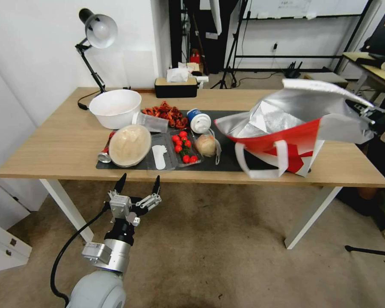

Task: Pick up the food delivery bag from the floor and place it on the table.

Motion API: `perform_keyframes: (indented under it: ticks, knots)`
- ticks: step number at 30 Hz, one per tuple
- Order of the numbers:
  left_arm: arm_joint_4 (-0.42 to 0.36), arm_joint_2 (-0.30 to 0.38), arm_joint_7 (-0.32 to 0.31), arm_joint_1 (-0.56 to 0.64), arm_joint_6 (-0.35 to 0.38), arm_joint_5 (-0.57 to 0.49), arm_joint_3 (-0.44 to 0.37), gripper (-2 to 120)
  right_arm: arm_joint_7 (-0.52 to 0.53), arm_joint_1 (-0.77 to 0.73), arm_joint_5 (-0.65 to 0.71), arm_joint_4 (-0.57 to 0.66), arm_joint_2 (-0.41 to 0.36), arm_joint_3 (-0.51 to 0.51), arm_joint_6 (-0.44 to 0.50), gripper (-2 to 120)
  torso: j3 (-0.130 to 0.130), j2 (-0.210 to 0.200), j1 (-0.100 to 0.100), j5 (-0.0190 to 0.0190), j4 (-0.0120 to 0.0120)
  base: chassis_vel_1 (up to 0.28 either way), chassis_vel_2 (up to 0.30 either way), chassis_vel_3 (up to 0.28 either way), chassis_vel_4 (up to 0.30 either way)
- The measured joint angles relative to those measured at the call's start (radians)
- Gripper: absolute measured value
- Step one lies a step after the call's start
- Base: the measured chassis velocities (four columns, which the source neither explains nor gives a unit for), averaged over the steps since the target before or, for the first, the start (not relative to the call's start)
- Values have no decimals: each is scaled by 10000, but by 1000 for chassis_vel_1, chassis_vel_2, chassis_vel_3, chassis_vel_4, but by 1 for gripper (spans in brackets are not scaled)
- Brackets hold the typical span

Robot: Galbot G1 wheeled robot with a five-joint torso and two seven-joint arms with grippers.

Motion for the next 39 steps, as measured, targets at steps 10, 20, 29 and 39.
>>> perform_keyframes:
  ticks: [10,20,29,39]
  knots:
    - [71,-78,211,9,-89,35,99,100,-339,727,-174,-782,-144,-401,57,47,-1,-1,-1,0,-3,0,0,0,0]
    - [191,-122,253,-58,-114,109,125,100,-657,1539,-925,-1464,-223,-1336,2,88,-1,-3,-2,-1,0,0,0,0,0]
    - [231,-76,188,-119,-100,110,32,100,-1159,924,-2370,-1059,-423,-867,-622,100,-2,-4,-2,-2,3,0,0,0,0]
    - [234,-42,177,-247,-38,108,125,100,-2523,-709,-5434,-572,-866,631,-1195,100,-3,-3,-4,0,0,0,0,0,0]
